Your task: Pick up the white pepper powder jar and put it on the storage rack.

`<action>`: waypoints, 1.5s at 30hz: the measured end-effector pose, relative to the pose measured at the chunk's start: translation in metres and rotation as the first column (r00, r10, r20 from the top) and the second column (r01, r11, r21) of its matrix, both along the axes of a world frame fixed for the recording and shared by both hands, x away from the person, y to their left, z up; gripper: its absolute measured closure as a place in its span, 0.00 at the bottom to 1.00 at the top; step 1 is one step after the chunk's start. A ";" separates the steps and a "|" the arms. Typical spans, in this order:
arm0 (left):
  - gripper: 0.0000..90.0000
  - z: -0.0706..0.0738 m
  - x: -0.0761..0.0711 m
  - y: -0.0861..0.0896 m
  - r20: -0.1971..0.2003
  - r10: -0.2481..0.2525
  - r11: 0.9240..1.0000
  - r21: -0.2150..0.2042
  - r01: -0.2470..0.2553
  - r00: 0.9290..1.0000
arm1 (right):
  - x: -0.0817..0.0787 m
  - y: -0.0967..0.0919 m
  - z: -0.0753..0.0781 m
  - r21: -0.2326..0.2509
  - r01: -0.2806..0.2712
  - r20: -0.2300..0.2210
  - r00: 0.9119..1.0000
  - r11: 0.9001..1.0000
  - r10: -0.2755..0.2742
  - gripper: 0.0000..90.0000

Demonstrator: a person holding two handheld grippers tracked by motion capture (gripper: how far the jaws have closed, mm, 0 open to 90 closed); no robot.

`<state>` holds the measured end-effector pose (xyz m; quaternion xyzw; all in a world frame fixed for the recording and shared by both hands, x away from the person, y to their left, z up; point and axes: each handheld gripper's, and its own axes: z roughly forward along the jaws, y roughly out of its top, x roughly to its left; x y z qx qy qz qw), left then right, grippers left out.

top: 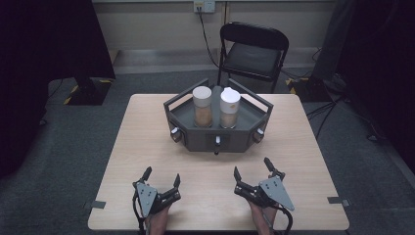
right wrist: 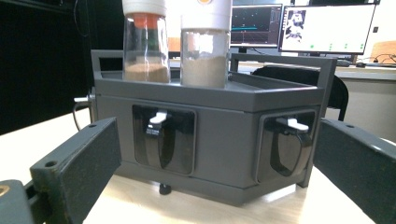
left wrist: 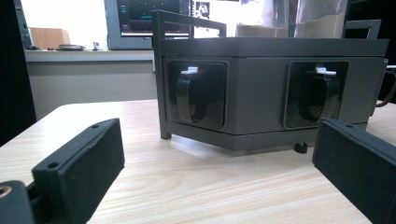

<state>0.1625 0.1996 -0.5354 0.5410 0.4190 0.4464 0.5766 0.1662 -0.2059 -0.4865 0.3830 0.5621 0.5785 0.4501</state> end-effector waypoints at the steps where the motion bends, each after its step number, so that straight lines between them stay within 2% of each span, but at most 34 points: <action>1: 0.02 0.000 0.000 0.000 0.000 0.000 1.000 0.000 0.000 1.000 | 0.000 0.000 -0.001 -0.004 0.000 0.001 1.000 1.000 0.000 0.00; 29: 0.02 0.000 0.000 0.000 0.000 0.000 1.000 0.000 0.000 1.000 | -0.006 -0.002 -0.035 0.005 0.056 -0.042 0.998 0.998 -0.056 0.00; 45: 0.02 0.000 0.000 0.000 0.000 0.000 1.000 0.000 0.000 1.000 | -0.007 0.000 -0.039 0.004 0.072 -0.038 0.997 0.997 -0.071 0.00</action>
